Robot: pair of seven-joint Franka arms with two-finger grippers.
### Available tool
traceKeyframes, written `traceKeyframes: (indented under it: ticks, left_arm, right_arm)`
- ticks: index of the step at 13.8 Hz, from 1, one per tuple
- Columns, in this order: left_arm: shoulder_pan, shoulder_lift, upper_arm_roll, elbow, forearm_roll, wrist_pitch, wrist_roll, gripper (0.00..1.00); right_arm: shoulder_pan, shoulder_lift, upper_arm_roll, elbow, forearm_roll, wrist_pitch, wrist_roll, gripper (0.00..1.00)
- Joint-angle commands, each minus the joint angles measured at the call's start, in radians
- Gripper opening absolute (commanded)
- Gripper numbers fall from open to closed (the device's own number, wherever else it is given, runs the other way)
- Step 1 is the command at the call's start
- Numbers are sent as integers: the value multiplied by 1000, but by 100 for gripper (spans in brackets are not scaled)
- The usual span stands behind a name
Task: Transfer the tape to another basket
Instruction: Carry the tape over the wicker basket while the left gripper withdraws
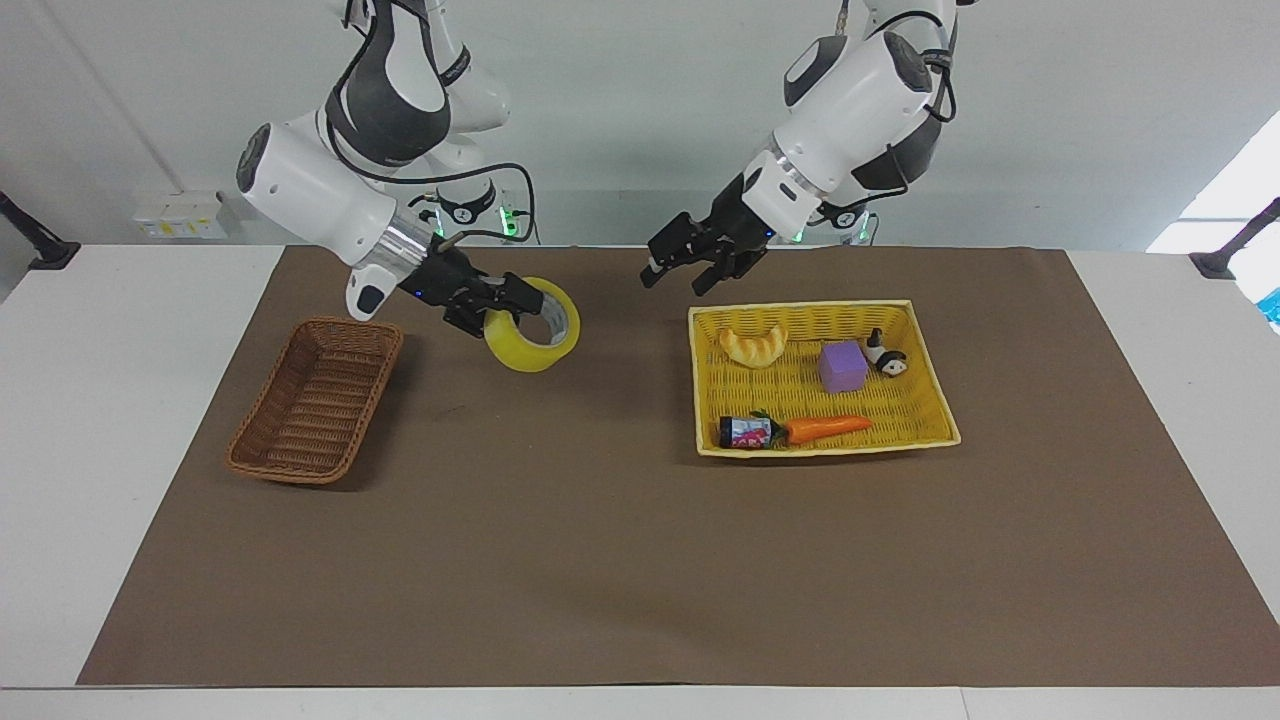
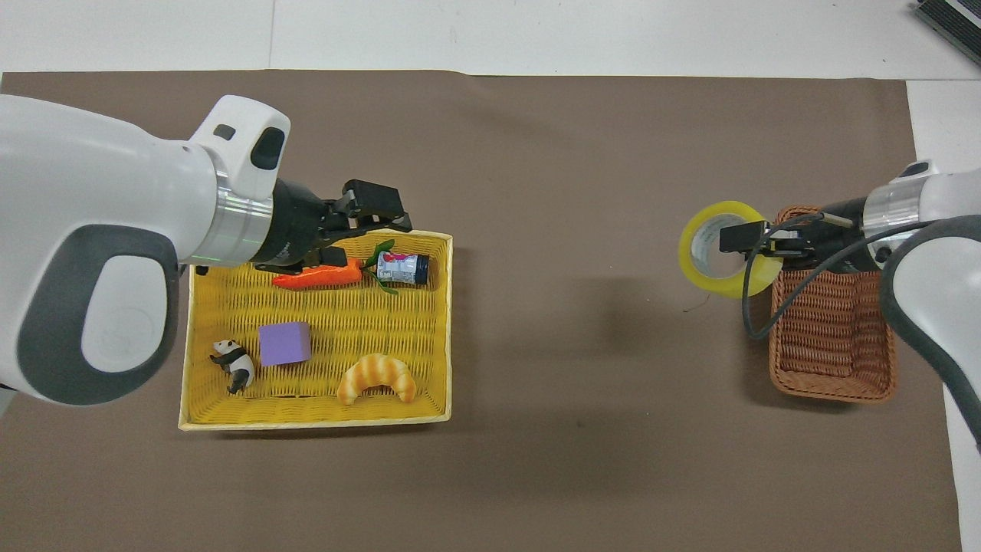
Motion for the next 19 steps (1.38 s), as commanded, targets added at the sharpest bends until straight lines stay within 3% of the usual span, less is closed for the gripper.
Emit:
traceKeyframes:
  ticks: [1, 3, 6, 9, 13, 16, 19]
  left_arm:
    - [84, -18, -8, -2, 135, -84, 112, 100]
    - [122, -13, -6, 22, 245, -141, 186, 100]
    - [170, -15, -6, 38, 374, -187, 306, 100]
    - [231, -13, -5, 96, 418, -250, 396, 100]
    - [276, -8, -3, 154, 418, -338, 488, 100]
    - [277, -12, -1, 147, 415, -346, 490, 100]
    - [276, -12, -1, 148, 407, -370, 486, 100]
  right_arm:
    - [-61, 26, 12, -1, -138, 47, -157, 0]
    - [-83, 29, 12, -8, -258, 82, -243, 0]
    - [-127, 58, 12, -8, -332, 131, -369, 0]
    - [-146, 102, 12, -11, -554, 191, -495, 0]
    - [-173, 109, 16, -30, -559, 173, -529, 0]
    - [-178, 81, 16, -64, -426, 37, -578, 0]
    - [-253, 99, 16, -87, -379, 24, -673, 0]
